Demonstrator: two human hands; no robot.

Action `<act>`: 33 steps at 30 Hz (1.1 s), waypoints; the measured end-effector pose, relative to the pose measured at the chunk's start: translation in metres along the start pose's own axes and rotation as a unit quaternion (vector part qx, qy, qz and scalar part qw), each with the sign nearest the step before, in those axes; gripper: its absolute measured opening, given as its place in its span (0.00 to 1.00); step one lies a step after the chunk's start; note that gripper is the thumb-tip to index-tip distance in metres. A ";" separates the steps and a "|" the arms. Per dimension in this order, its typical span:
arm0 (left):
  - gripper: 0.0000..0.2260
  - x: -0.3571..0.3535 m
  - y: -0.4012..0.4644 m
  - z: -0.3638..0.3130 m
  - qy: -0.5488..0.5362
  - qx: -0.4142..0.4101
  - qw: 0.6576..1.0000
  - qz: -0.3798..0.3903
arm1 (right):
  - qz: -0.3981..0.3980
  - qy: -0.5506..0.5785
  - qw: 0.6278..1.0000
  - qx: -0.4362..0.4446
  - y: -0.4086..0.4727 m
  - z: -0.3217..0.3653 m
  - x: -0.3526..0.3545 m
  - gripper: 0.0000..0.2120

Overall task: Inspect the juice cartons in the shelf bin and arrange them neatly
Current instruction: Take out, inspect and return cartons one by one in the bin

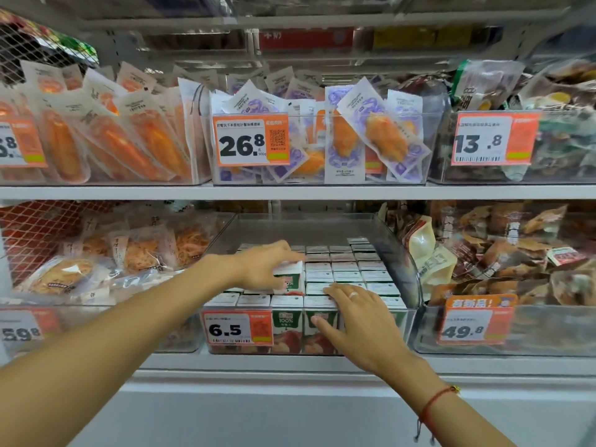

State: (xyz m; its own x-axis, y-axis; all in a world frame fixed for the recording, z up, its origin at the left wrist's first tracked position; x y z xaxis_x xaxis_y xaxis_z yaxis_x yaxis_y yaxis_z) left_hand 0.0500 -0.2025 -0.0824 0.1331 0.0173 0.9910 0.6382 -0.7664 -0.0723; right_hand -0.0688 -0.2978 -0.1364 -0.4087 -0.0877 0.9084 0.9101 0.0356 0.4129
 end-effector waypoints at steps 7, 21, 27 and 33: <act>0.16 -0.035 -0.005 0.014 -0.026 0.011 0.999 -0.018 | -0.007 0.002 1.000 0.004 0.000 0.001 0.000 0.28; 0.11 -0.037 0.000 0.017 -0.180 0.062 0.978 -0.082 | -0.006 -0.004 1.000 -0.004 0.001 0.000 -0.001 0.29; 0.09 -0.031 0.007 0.012 -0.130 0.078 0.979 -0.133 | -0.009 -0.005 1.000 -0.003 0.001 0.001 0.000 0.28; 0.11 -0.027 0.008 0.014 -0.093 0.009 0.989 -0.114 | -0.011 -0.004 1.000 -0.005 0.000 0.001 0.000 0.28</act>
State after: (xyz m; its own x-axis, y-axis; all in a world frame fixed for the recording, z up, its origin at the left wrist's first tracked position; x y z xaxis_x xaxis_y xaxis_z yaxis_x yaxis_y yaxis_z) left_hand 0.0618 -0.2000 -0.1108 0.1192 0.3072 0.9442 0.6809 -0.7174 0.1474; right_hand -0.0694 -0.2965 -0.1364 -0.4293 -0.0803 0.8996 0.9014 0.0243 0.4324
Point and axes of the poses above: each hand's wrist, its own y-axis towards the middle knuckle, its own x-axis out of the back of the hand, z = x × y, the point moved 8 cm from there along y, towards the middle knuckle, and after that the axes turned 12 degrees about x, right-handed, at the moved point
